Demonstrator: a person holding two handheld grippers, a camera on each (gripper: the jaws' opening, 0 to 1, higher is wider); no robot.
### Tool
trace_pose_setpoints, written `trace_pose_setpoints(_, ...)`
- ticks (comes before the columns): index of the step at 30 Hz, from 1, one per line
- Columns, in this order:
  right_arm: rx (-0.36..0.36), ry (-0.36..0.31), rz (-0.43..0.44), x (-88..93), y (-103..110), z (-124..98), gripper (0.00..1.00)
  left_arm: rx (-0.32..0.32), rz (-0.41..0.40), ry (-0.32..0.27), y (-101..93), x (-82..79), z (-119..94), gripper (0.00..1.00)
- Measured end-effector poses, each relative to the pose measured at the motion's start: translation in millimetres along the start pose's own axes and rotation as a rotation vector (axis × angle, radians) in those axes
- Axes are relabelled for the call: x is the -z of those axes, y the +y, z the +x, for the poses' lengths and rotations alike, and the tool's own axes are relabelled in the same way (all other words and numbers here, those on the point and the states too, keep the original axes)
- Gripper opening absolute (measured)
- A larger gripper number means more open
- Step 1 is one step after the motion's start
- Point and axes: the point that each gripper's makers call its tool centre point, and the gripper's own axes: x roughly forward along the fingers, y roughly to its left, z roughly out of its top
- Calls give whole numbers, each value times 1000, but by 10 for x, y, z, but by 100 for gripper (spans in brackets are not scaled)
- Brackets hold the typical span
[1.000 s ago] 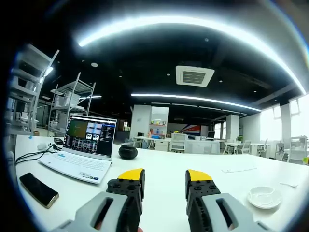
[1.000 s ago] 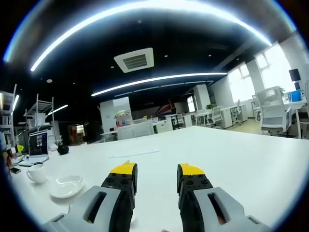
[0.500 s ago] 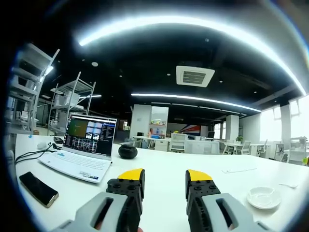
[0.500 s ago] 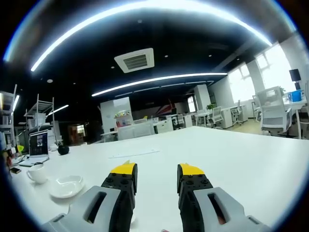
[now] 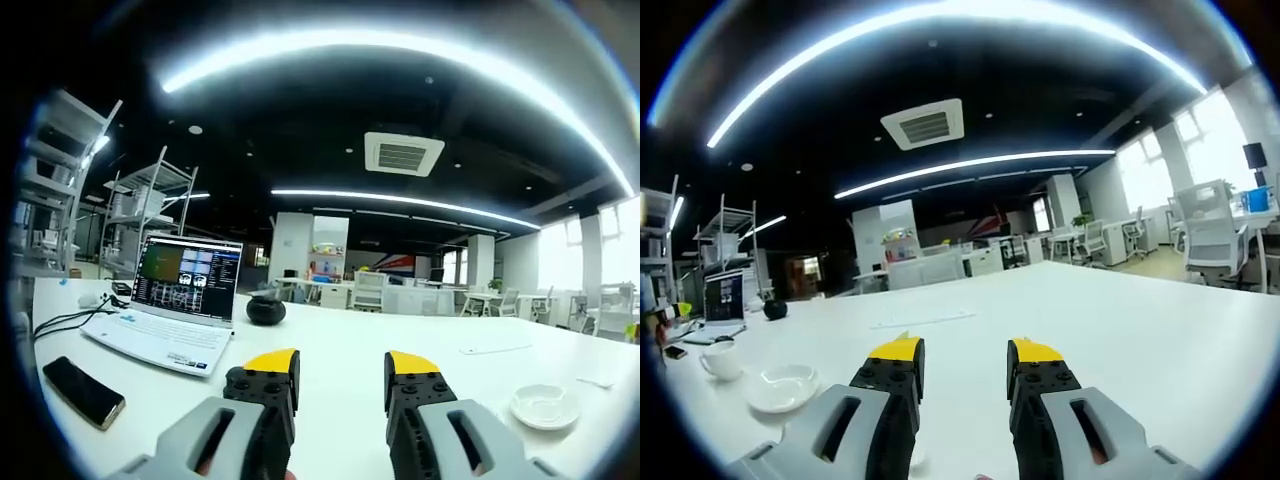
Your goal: Tidy tabletop coffee trays, cups and spoons，present forward
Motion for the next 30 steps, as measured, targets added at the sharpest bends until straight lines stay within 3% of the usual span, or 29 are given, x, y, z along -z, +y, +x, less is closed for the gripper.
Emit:
trace_pose_setpoints(13, -38, 9, -42, -88, 102, 145, 33, 16, 18, 39, 4, -35, 1, 35)
trace_pose_setpoints(20, -117, -6, -37, -303, 329, 281, 34, 36, 76, 102, -4, 6, 37, 35)
trace_pose_setpoints(30, -236, -12, -21, -600, 691, 495, 34, 99, 76, 170, -3, -3, 93, 35)
